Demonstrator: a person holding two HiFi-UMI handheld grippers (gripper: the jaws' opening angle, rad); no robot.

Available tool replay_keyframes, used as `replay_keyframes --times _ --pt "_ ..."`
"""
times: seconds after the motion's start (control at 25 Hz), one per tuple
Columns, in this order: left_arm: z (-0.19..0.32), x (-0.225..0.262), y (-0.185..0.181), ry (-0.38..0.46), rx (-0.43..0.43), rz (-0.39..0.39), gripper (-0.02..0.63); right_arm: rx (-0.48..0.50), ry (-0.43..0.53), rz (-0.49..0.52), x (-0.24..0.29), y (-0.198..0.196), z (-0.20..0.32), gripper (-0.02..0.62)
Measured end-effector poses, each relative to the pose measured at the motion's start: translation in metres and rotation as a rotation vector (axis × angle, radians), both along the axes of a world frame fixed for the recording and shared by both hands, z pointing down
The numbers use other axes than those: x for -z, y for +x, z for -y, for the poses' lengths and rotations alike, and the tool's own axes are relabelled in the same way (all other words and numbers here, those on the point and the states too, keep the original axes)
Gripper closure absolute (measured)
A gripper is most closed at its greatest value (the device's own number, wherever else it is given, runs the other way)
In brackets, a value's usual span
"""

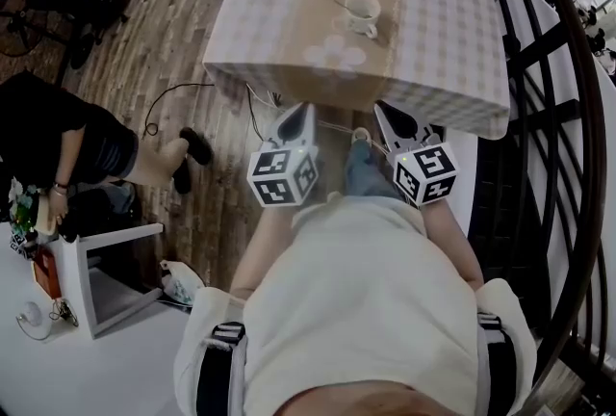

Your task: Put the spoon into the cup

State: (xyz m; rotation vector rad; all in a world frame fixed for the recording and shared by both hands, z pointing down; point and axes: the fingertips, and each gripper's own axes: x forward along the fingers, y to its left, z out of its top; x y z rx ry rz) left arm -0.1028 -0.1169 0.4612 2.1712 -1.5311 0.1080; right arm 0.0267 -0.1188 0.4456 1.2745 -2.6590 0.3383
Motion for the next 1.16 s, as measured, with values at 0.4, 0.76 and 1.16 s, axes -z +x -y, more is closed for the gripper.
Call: replay_keyframes --times 0.4,0.76,1.16 --pt "-0.0093 0.0008 -0.0015 0.006 0.0 -0.003 0.6 -0.022 0.035 -0.021 0.0041 0.0012 -0.0088 0.595" --pt "-0.0103 0.0017 -0.0016 0.01 0.0 -0.004 0.6 -0.013 0.034 -0.03 0.0027 0.0 -0.0105 0.595" --pt "-0.0054 0.001 -0.0031 0.006 0.005 -0.006 0.6 -0.008 0.034 -0.033 0.0026 -0.0008 -0.0037 0.595"
